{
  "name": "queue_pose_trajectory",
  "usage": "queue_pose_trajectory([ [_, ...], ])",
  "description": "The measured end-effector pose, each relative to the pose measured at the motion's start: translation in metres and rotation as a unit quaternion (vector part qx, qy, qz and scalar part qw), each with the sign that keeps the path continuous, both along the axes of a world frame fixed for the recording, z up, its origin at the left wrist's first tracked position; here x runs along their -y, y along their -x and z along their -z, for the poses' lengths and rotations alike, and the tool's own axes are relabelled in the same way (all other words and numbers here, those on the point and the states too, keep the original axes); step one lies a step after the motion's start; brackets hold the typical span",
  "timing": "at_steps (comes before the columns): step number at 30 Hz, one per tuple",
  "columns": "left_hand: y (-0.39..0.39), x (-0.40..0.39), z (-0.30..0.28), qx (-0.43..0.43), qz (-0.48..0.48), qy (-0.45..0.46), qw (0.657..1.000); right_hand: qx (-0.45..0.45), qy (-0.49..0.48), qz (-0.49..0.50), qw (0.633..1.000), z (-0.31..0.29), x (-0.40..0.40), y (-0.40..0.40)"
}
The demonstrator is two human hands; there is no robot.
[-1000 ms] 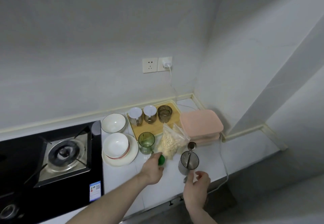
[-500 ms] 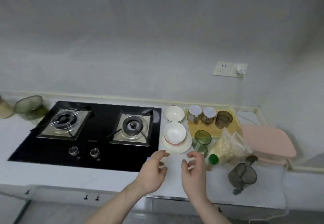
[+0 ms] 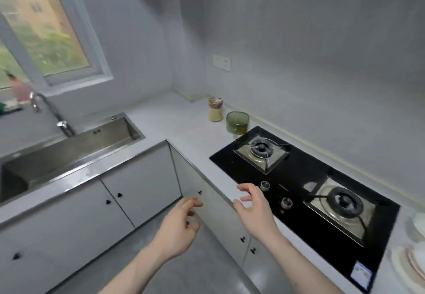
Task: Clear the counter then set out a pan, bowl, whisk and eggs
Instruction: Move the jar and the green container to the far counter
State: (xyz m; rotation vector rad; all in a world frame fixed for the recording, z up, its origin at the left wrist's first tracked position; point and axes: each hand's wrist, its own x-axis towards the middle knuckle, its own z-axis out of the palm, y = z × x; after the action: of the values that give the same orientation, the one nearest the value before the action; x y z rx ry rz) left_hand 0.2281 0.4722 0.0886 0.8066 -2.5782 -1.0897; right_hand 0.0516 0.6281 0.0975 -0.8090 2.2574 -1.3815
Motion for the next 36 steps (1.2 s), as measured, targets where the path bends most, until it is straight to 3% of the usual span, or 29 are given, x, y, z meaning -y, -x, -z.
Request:
queue_pose_trajectory([
  [6,-0.066,0.069,-0.009,0.007,-0.069,0.004,0.998,0.008,-0.002,-0.073,0.997,-0.007,0.093,-0.033],
  [13,-0.047,0.129,-0.018,0.002,-0.08,0.013,0.997,0.026,0.005,-0.073,0.997,-0.01,0.161,-0.009],
  [25,0.086,0.276,-0.03,0.013,-0.048,0.034,0.998,0.09,0.009,0.013,0.996,0.019,0.272,0.131],
  [36,0.257,0.392,-0.024,0.073,0.046,0.044,0.995,0.104,-0.082,0.114,0.985,0.051,0.323,0.244],
])
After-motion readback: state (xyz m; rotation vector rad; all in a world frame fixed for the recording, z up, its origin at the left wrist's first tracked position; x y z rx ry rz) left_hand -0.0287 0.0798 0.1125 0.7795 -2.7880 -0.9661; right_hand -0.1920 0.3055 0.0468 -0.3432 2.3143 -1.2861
